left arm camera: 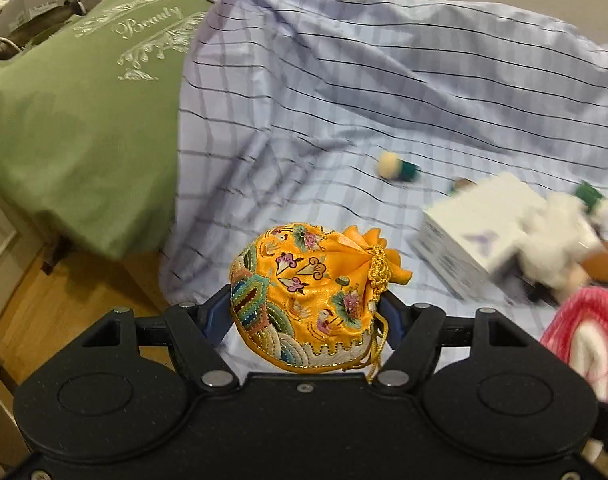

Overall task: Organize soft objects
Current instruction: 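Carry the yellow pouch with the left tool into the basket and release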

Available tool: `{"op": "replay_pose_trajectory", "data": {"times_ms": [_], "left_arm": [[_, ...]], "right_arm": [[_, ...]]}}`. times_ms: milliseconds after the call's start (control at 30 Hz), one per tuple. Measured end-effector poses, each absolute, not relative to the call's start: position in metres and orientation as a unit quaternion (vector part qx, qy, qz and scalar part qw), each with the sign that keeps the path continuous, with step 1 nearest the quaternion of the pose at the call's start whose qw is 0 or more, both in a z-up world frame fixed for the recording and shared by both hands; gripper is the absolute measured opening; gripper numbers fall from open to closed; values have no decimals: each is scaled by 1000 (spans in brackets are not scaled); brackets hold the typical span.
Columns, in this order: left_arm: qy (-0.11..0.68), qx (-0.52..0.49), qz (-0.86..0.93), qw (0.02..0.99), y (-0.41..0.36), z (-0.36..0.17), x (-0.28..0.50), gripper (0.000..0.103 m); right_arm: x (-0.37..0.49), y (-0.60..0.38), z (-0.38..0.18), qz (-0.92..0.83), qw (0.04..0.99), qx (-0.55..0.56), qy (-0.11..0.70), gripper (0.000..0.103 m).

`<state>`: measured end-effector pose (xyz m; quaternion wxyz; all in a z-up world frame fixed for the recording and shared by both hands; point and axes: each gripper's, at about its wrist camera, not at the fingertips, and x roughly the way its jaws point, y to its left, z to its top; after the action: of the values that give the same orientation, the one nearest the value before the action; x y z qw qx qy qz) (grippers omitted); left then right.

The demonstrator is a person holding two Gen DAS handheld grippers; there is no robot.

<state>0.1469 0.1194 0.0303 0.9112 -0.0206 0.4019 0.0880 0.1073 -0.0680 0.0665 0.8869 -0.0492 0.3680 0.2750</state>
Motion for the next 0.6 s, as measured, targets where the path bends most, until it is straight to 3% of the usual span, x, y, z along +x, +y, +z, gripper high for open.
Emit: {"op": "replay_pose_trajectory", "data": {"times_ms": [300, 600], "left_arm": [[392, -35, 15, 919, 61, 37, 84, 67], [404, -30, -35, 914, 7, 25, 46, 67]], "right_arm": [[10, -129, 44, 177, 907, 30, 382, 81], [-37, -185, 43, 11, 937, 85, 339, 81]]}}
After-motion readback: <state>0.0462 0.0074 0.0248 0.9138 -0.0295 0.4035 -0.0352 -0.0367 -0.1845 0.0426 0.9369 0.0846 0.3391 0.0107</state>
